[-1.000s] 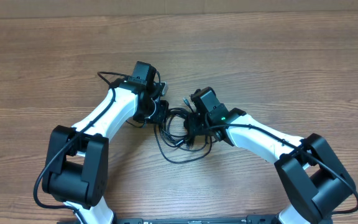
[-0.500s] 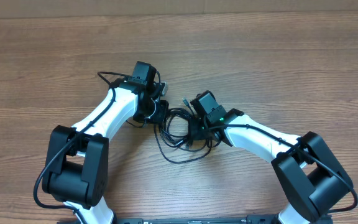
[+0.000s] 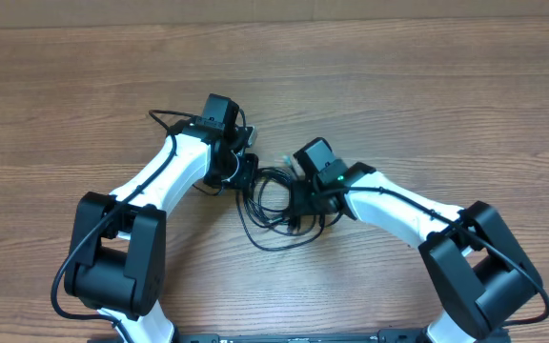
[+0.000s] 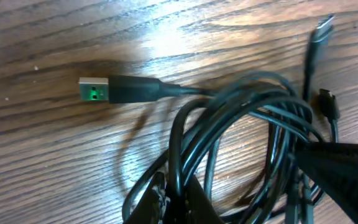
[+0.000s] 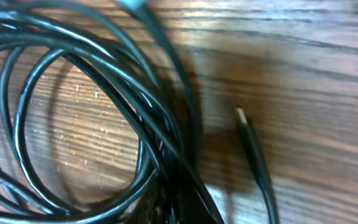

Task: Untangle cables

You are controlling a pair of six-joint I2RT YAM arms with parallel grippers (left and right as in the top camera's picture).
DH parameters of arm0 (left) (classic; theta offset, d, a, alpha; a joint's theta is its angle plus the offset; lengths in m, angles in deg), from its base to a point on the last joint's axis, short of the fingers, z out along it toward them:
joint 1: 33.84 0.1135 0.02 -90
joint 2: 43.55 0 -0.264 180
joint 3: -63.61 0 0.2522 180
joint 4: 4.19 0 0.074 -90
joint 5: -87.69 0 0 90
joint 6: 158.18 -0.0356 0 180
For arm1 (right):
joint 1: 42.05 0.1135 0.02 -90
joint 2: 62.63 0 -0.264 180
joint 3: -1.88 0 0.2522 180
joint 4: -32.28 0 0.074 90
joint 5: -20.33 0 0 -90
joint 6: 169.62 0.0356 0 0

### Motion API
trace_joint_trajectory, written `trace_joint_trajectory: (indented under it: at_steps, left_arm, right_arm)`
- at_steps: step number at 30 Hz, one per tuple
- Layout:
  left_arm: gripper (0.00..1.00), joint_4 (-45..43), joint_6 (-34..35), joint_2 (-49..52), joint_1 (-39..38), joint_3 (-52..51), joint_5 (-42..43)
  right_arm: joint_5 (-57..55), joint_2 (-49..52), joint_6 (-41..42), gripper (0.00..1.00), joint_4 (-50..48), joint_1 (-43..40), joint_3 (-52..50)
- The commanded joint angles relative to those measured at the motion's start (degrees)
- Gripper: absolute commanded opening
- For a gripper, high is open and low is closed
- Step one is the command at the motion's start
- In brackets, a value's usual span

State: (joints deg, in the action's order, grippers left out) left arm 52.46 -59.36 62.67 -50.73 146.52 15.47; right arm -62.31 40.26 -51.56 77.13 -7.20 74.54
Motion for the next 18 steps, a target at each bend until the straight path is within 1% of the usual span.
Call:
trace_joint_trajectory:
  at_steps: [1,6,8,9,13,15,16,18]
  left_arm:
    - [0.04,-0.09,0.22,0.42,0.42,0.37,-0.37]
    - [0.04,-0.09,0.22,0.42,0.42,0.37,-0.37]
    - [0.04,-0.07,0.22,0.42,0.42,0.37,-0.37]
    - [0.04,-0.07,0.22,0.42,0.42,0.37,-0.37]
    - [0.04,-0.07,0.22,0.39,0.44,0.37,-0.39]
    - [0.04,-0.07,0.22,0.39,0.44,0.37,-0.37]
    - [0.04,-0.09,0.24,0.42,0.42,0.37,-0.37]
    - [0.04,-0.07,0.24,0.42,0.42,0.37,-0.37]
  right_arm:
    - [8.37,-5.84,-4.02,0.04,2.97,-2.97,6.67]
    - [24.20,-10.49,-5.64,0.04,4.55,-5.79,12.28]
    - [25.83,-11.56,-5.57,0.04,4.61,-6.40,12.66]
    - [25.68,-11.78,-5.60,0.04,4.85,-6.54,12.66]
    - [15.39,-11.34,-5.57,0.05,8.35,-6.34,12.57]
    - [10.86,-10.75,-5.66,0.19,10.14,-5.73,12.22]
    - [9.49,-10.36,-5.88,0.22,10.58,-5.46,11.91]
    - [8.70,-9.29,-7.76,0.23,10.84,-4.79,10.84]
